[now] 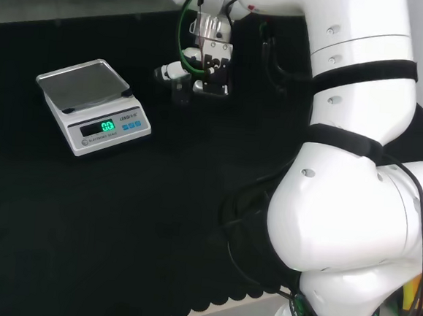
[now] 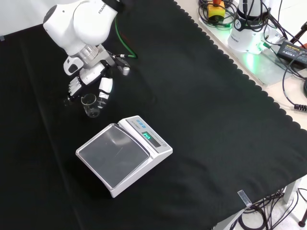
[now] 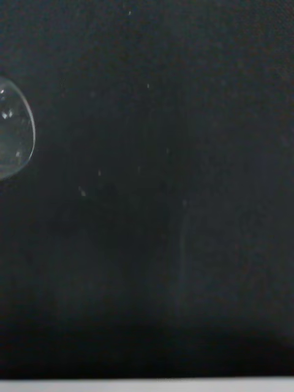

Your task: Pick up the beaker.

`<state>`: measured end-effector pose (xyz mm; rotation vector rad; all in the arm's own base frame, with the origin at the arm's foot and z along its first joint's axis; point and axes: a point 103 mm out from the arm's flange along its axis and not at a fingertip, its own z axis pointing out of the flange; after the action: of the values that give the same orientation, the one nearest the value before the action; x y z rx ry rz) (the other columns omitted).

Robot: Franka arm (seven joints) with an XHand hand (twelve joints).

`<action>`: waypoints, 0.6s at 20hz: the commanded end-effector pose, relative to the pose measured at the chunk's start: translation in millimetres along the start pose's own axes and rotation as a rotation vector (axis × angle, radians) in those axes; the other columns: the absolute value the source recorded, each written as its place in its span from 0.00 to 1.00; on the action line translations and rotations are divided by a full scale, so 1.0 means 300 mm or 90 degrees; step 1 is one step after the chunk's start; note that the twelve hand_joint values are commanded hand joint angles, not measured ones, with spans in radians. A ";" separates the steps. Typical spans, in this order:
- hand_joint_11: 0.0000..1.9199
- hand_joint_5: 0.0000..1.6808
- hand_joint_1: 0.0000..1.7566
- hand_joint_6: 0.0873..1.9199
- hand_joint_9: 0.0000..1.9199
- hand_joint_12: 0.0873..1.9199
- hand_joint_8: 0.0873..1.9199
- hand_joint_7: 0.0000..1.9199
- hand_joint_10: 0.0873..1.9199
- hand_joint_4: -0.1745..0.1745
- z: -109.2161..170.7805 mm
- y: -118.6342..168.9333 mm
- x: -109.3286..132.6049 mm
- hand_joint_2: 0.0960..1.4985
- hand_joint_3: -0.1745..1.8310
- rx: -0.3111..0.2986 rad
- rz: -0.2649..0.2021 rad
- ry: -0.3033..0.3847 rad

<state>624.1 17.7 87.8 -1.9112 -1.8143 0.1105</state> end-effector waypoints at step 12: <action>0.16 0.13 0.27 0.00 0.17 0.75 0.41 0.03 0.44 0.22 0.051 0.041 -0.063 0.59 0.13 -0.012 0.005 -0.015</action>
<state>627.3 1.5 65.3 -1.8935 -1.7728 0.1398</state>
